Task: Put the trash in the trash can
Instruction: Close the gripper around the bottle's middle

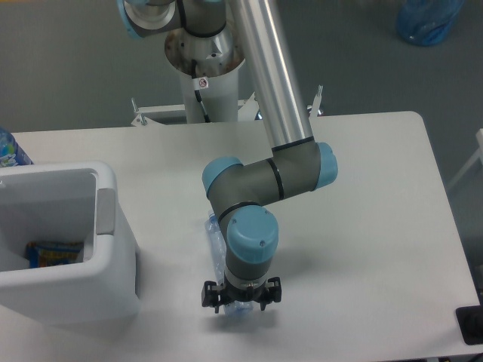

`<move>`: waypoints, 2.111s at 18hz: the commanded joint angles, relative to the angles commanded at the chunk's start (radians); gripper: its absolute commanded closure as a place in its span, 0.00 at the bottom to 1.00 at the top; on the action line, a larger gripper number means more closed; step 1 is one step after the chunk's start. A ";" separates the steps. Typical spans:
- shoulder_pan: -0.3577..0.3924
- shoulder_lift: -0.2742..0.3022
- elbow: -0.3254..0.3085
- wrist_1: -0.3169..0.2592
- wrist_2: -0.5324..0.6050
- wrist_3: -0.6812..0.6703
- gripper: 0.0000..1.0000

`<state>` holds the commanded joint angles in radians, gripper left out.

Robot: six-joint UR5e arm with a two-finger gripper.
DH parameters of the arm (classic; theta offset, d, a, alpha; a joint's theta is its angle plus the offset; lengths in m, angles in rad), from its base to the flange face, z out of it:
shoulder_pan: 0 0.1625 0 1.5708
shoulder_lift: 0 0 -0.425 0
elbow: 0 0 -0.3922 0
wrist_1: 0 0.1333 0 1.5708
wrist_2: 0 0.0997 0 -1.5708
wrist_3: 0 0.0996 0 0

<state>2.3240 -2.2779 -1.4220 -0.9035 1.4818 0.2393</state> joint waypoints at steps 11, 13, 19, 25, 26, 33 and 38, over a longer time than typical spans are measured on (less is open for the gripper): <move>-0.006 0.003 0.000 0.000 0.011 -0.003 0.33; -0.006 0.003 0.000 0.000 0.012 -0.003 0.37; -0.006 0.009 0.003 0.000 0.012 0.000 0.41; -0.006 0.017 0.006 -0.002 0.021 0.003 0.41; -0.005 0.023 0.011 -0.002 0.020 0.003 0.41; 0.015 0.069 0.031 0.000 0.011 0.005 0.41; 0.057 0.127 0.107 0.014 -0.130 -0.017 0.41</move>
<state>2.3806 -2.1507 -1.3149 -0.8897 1.3518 0.2226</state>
